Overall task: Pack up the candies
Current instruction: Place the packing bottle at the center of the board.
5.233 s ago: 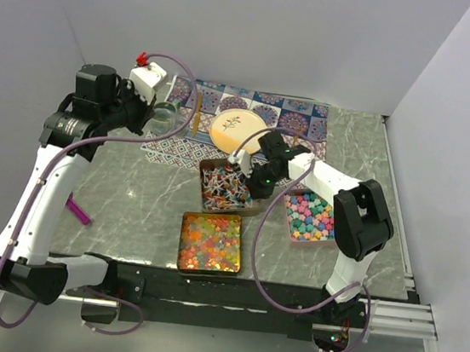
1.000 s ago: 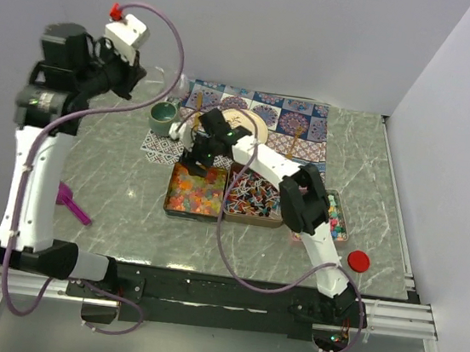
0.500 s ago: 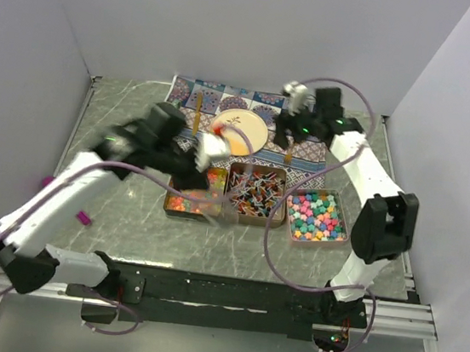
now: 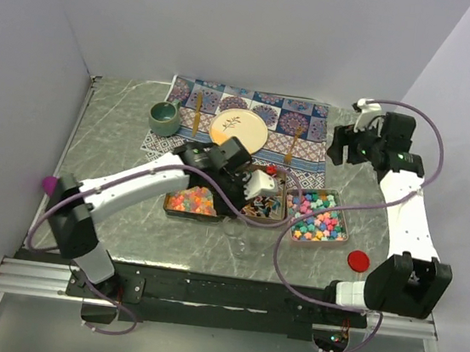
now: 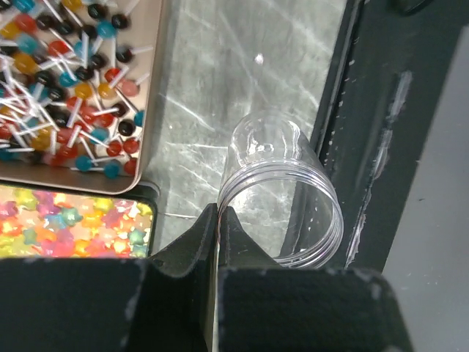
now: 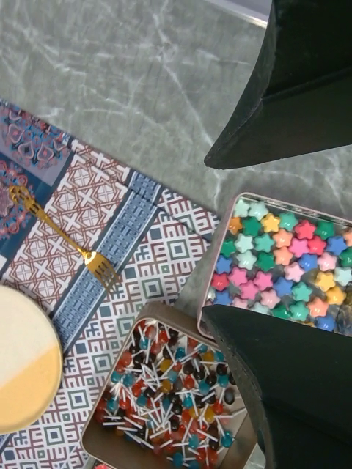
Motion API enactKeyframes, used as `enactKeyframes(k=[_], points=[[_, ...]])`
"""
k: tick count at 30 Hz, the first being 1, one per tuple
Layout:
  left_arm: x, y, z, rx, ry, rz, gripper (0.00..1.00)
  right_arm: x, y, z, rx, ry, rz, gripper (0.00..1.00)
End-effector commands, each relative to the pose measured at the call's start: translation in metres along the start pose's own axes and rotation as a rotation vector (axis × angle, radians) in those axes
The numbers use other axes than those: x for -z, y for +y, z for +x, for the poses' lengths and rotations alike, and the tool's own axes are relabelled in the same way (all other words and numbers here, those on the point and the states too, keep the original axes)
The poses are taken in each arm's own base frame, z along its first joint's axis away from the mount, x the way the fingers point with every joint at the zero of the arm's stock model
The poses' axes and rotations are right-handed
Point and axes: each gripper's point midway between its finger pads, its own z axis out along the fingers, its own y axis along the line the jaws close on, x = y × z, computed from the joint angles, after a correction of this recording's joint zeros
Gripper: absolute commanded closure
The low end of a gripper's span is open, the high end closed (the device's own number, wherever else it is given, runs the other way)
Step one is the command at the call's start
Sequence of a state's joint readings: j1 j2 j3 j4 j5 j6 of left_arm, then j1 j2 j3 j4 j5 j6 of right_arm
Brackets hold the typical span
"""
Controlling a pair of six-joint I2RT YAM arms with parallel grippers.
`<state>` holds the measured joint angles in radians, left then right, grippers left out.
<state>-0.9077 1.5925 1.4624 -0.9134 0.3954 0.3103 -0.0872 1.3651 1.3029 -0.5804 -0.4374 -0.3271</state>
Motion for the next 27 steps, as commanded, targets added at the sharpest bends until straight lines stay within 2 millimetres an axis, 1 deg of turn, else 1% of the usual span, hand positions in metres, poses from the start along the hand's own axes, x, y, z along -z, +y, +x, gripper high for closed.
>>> enactKeyframes(k=[1, 2, 3, 4, 6, 7, 8, 9, 13, 16, 17, 18, 19, 21, 22, 23, 25, 27], points=[[-0.010, -0.015, -0.008, -0.006, 0.066, -0.054, 0.99, 0.013, 0.005, 0.003, -0.024, -0.041, -0.016, 0.18], [-0.009, -0.013, -0.006, -0.013, 0.082, -0.096, 0.99, 0.018, 0.010, 0.000, -0.010, -0.063, -0.025, 0.18], [-0.011, -0.013, -0.002, -0.019, 0.095, -0.116, 0.99, 0.021, 0.010, 0.000, -0.004, -0.073, -0.024, 0.18], [-0.010, -0.015, -0.001, -0.030, 0.104, -0.137, 0.99, 0.020, 0.012, 0.004, -0.003, -0.077, -0.028, 0.18], [-0.012, -0.012, 0.007, -0.030, 0.142, -0.170, 0.99, 0.025, 0.016, 0.004, 0.004, -0.095, -0.031, 0.18], [-0.012, -0.011, 0.009, -0.030, 0.148, -0.186, 0.99, 0.025, 0.018, 0.008, 0.002, -0.092, -0.035, 0.18], [-0.014, -0.013, 0.009, -0.044, 0.153, -0.203, 0.99, 0.028, 0.020, 0.007, 0.005, -0.101, -0.037, 0.18], [-0.014, -0.009, 0.011, -0.052, 0.163, -0.236, 0.99, 0.028, 0.021, 0.008, 0.004, -0.106, -0.040, 0.18], [-0.023, -0.018, 0.015, -0.060, 0.175, -0.215, 0.99, 0.032, 0.027, 0.013, -0.001, -0.107, -0.051, 0.19], [-0.025, -0.019, 0.017, -0.064, 0.180, -0.215, 0.98, 0.032, 0.030, 0.017, -0.004, -0.106, -0.063, 0.19], [-0.026, -0.018, 0.017, -0.062, 0.181, -0.213, 0.94, 0.032, 0.031, 0.017, -0.007, -0.105, -0.065, 0.19], [-0.026, -0.018, 0.017, -0.060, 0.178, -0.215, 0.88, 0.033, 0.032, 0.017, -0.015, -0.105, -0.067, 0.19], [-0.027, -0.017, 0.017, -0.057, 0.179, -0.223, 0.76, 0.033, 0.032, 0.017, -0.020, -0.105, -0.069, 0.19], [-0.023, -0.017, 0.015, -0.059, 0.168, -0.227, 0.67, 0.034, 0.033, 0.016, -0.026, -0.108, -0.070, 0.19], [-0.021, -0.017, 0.014, -0.062, 0.163, -0.232, 0.54, 0.033, 0.034, 0.016, -0.025, -0.111, -0.073, 0.19], [-0.019, -0.018, 0.016, -0.063, 0.167, -0.230, 0.50, 0.034, 0.033, 0.016, -0.025, -0.115, -0.070, 0.19], [-0.011, -0.023, 0.012, -0.071, 0.145, -0.213, 0.42, 0.034, 0.033, 0.016, -0.030, -0.112, -0.069, 0.19], [0.005, -0.030, 0.001, -0.086, 0.097, -0.201, 0.34, 0.035, 0.033, 0.016, -0.033, -0.109, -0.068, 0.19]])
